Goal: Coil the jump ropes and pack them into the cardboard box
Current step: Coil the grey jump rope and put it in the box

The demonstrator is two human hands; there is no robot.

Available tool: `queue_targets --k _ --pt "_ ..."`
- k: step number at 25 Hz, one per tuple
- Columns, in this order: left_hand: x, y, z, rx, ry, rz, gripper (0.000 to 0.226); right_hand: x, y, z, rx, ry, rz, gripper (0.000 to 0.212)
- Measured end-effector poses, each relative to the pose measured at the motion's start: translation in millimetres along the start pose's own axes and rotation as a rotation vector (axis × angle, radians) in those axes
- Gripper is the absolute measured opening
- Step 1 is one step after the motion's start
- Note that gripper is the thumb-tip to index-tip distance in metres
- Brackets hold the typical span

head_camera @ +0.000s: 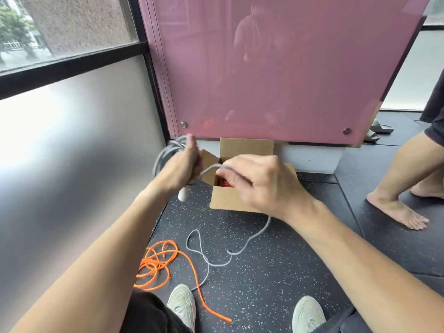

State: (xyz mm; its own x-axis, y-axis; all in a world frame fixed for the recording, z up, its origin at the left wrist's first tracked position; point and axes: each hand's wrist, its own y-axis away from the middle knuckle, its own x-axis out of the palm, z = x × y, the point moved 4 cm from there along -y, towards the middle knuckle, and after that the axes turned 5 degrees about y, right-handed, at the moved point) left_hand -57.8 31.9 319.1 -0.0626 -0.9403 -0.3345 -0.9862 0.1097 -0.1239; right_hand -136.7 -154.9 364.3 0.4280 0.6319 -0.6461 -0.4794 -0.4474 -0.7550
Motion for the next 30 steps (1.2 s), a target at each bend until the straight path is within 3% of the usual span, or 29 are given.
queue_targets --k 3,6,9,11,14,15,17,19,20,22,23,25,27,30 --pt "55.6 28.9 -17.2 -0.2 0.058 0.589 0.077 -24.0 5.3 -38.9 0.093 0.155 -0.264 0.028" --pt "91.7 58.4 -57.5 -0.003 0.187 0.842 0.054 -38.8 16.8 -67.1 0.16 0.224 -0.382 0.035" --pt "109.7 81.8 -100.2 0.107 0.654 0.962 0.049 -34.5 20.2 -68.1 0.2 0.096 -0.348 0.03" --pt "104.4 72.6 -115.9 0.203 0.923 0.814 0.054 -23.9 16.5 -63.4 0.294 0.008 -0.241 0.026" --pt "63.0 39.3 -111.3 0.177 1.29 0.267 0.055 8.0 15.6 -46.8 0.425 -0.116 0.15 0.027" --pt "46.5 28.1 -103.4 0.118 1.437 0.092 0.055 19.8 17.8 -36.3 0.416 -0.176 0.285 0.029" --pt "19.9 10.5 -81.7 0.045 1.624 -0.172 0.056 35.3 19.3 -14.7 0.299 -0.152 0.391 0.034" --pt "5.7 2.4 -60.3 0.036 1.485 -0.347 0.054 38.1 15.7 0.3 0.154 -0.024 0.357 0.037" --pt "0.6 0.5 -48.8 0.036 1.22 -0.426 0.053 37.2 13.1 3.5 0.112 0.001 0.325 0.036" --pt "-2.5 0.6 -35.9 0.036 0.429 -0.482 0.054 30.8 8.7 9.4 0.032 0.045 0.282 0.031" --pt "0.9 0.6 -32.0 0.007 0.151 -0.405 0.058 24.7 6.5 10.6 0.013 0.073 0.264 0.025" --pt "18.9 3.0 -22.4 -0.111 -0.034 -0.03 0.074 10.4 6.0 -1.7 0.085 0.138 0.22 0.017" --pt "43.0 18.1 -18.6 -0.179 -0.209 0.367 0.085 -7.3 8.3 -30.0 0.261 0.181 0.144 0.024" --pt "77.1 44.1 -25.2 -0.238 -0.148 0.707 0.071 -33.7 17.1 -68.0 0.505 0.159 0.013 0.028"
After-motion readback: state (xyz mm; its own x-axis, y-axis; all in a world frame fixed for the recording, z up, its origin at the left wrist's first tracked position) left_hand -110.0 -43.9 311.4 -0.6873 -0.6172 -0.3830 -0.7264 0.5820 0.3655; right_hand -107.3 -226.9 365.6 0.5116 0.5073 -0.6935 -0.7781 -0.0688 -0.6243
